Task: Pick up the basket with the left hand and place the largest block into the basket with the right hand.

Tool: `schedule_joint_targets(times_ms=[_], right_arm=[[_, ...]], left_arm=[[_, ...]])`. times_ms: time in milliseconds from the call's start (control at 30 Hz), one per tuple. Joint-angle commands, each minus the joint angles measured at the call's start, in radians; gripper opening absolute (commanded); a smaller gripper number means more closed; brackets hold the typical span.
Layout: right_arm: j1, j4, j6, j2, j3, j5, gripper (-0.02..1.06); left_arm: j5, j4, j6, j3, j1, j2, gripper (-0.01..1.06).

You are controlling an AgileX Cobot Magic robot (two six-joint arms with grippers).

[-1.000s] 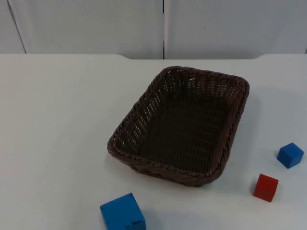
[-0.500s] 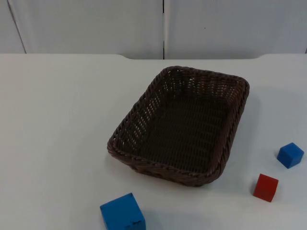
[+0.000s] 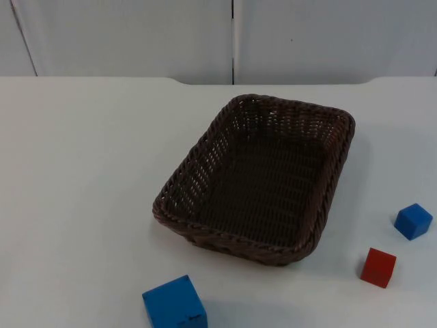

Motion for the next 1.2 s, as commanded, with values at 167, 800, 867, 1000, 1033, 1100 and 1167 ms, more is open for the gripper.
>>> schedule_joint_targets(times_ms=[167, 800, 867, 1000, 1033, 1100, 1167], right_arm=[[-0.004, 0.000, 0.000, -0.004, 0.001, -0.004, 1.05], [-0.004, 0.000, 0.000, -0.004, 0.001, -0.004, 1.05], [-0.004, 0.000, 0.000, -0.004, 0.001, -0.004, 1.05], [-0.004, 0.000, 0.000, -0.004, 0.001, -0.004, 1.05], [-0.004, 0.000, 0.000, -0.004, 0.001, -0.004, 1.05], [-0.004, 0.000, 0.000, -0.004, 0.001, -0.004, 1.05], [-0.004, 0.000, 0.000, -0.004, 0.001, -0.004, 1.05]], left_arm=[[-0.078, -0.087, 0.087, -0.012, 0.003, 0.097, 0.98], [-0.065, -0.111, 0.158, -0.264, 0.003, 0.420, 0.98], [-0.065, -0.113, 0.159, -0.277, 0.003, 0.459, 0.98], [-0.065, -0.115, 0.189, -0.291, 0.003, 0.510, 0.98], [-0.063, -0.115, 0.207, -0.296, 0.003, 0.524, 0.98], [-0.065, -0.115, 0.221, -0.298, 0.003, 0.538, 0.98], [-0.058, -0.122, 0.223, -0.314, 0.003, 0.578, 0.98]])
